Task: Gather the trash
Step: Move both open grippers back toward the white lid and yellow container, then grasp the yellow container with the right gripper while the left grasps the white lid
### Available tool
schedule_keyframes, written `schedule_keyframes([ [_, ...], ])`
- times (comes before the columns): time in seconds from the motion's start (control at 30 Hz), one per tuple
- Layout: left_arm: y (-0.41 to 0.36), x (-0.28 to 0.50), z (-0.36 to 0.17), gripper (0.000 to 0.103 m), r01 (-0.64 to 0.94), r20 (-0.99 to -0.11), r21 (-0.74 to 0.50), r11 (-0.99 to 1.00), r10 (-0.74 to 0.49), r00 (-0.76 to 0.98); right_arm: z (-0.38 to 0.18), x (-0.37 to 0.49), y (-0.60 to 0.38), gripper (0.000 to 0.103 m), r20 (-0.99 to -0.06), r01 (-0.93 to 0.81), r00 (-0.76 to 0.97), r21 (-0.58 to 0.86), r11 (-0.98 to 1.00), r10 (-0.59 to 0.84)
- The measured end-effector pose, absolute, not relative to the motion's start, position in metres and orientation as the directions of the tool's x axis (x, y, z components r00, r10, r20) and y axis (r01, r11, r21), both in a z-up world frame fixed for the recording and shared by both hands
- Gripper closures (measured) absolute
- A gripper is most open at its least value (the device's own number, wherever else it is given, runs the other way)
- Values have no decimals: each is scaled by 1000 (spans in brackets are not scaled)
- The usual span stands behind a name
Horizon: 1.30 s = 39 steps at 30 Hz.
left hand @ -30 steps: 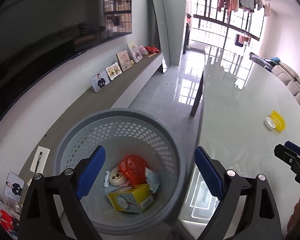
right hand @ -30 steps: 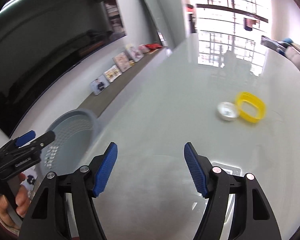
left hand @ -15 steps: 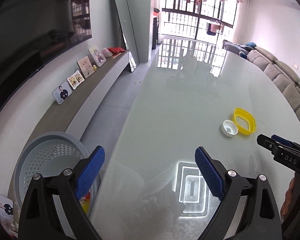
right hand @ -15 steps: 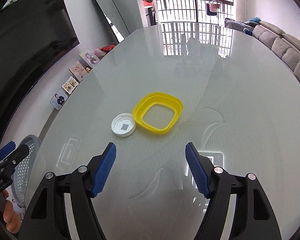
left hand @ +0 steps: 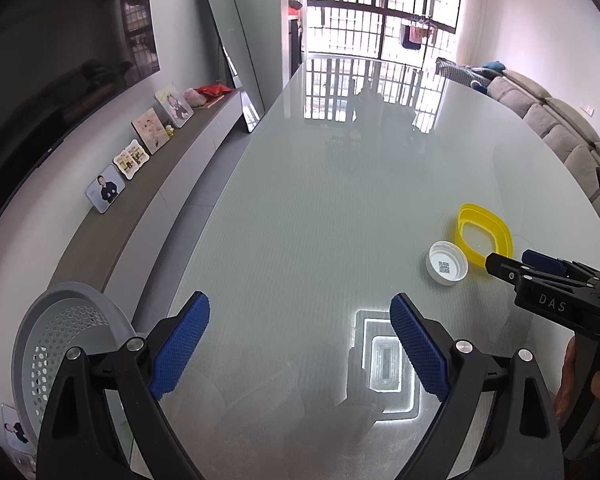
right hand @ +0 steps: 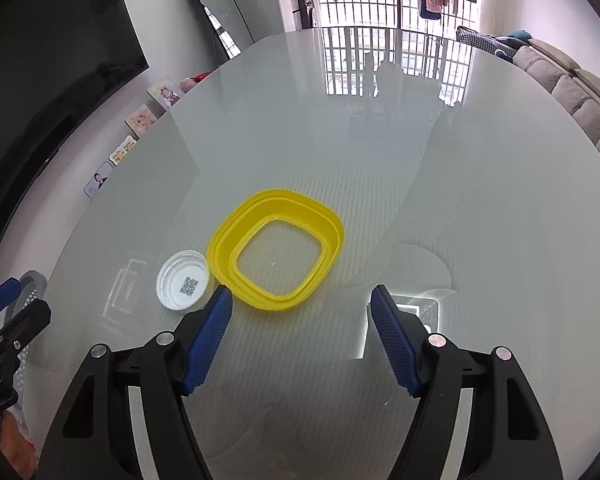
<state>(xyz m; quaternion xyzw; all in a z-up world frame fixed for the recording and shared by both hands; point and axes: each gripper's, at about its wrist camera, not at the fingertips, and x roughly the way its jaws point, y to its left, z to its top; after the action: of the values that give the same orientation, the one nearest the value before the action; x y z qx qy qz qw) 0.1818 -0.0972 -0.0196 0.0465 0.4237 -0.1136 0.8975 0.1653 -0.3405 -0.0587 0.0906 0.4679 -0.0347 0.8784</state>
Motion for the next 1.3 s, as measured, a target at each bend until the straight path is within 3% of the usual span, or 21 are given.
schedule_keyframes([
  [0.63,-109,194,-27,13,272,-778,-16,962,-183,601,-53,183,-343,31,-827,134,556,184,974,80],
  [1.3,-121,198,-30,13,289,-782,-20,957,-195,592,-54,206,-343,33,-827,175,562,119,977,0],
])
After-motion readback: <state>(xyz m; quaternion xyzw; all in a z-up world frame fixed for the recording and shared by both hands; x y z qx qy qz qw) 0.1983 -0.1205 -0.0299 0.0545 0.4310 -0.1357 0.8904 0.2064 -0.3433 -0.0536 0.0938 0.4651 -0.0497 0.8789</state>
